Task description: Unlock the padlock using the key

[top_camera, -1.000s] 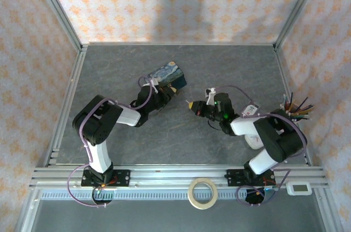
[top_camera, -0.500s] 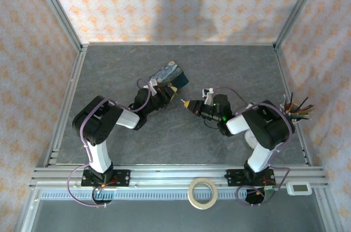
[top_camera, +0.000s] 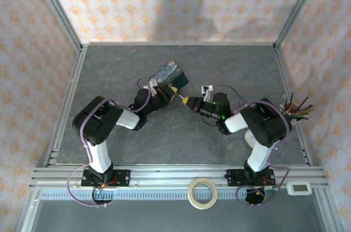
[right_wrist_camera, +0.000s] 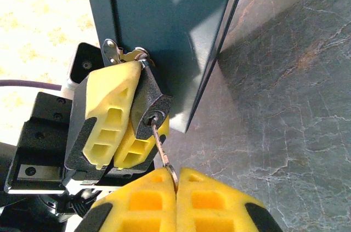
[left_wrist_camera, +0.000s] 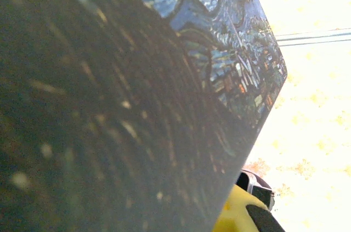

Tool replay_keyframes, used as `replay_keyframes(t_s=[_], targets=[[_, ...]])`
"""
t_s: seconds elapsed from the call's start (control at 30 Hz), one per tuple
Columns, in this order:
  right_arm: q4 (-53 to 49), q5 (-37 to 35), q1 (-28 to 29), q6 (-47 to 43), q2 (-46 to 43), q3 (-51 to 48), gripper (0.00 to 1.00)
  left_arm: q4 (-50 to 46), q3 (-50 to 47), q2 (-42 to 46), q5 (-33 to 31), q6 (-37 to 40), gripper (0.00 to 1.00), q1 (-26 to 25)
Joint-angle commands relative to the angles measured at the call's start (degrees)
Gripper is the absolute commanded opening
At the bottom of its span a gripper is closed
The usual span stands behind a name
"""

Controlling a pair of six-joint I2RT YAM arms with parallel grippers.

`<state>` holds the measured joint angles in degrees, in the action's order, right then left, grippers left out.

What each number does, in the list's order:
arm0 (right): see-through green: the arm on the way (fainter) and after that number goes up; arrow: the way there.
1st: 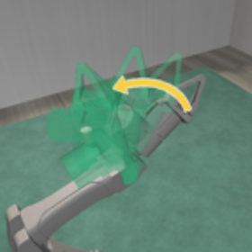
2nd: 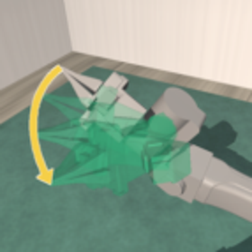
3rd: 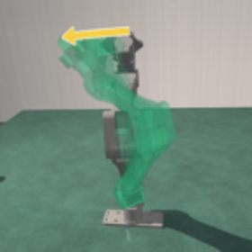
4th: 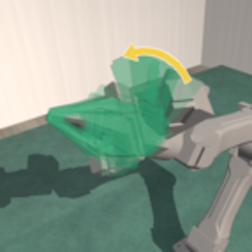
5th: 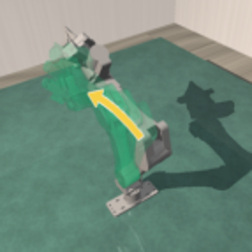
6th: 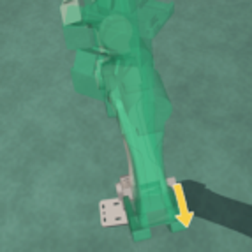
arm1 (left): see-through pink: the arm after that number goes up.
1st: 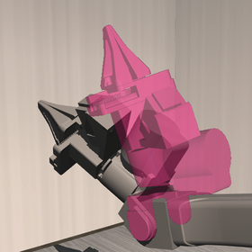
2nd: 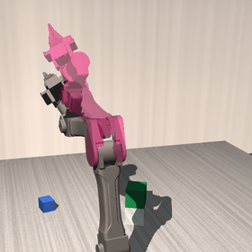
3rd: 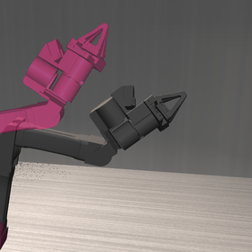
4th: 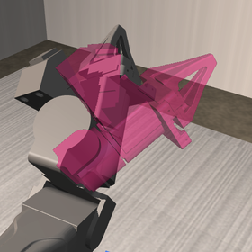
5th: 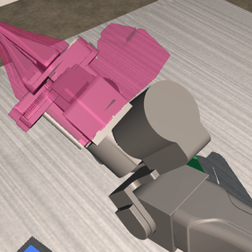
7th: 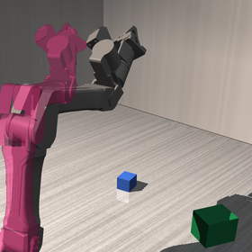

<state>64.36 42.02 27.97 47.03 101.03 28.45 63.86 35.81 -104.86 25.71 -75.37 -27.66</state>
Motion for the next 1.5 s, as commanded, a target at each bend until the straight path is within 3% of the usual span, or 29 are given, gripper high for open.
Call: replay_keyframes(t_s=[0.0,0.57,0.77,1.47], targets=[[2.8,0.8,0.2,0.4,1.1,1.9,0.00,4.1,-0.1,1.0,0.7,0.4,0.00,-0.4],[3.6,3.2,0.7,1.1,1.8,3.1,0.00,4.4,0.8,0.1,0.7,0.7,0.00,-1.3],[1.8,5.0,0.5,2.3,2.2,5.0,0.00,4.4,0.4,0.9,2.0,4.0,0.00,-1.9],[-2.2,4.9,-0.9,13.5,2.7,8.5,0.00,19.6,-4.7,-1.7,5.9,2.7,0.00,-2.7]])
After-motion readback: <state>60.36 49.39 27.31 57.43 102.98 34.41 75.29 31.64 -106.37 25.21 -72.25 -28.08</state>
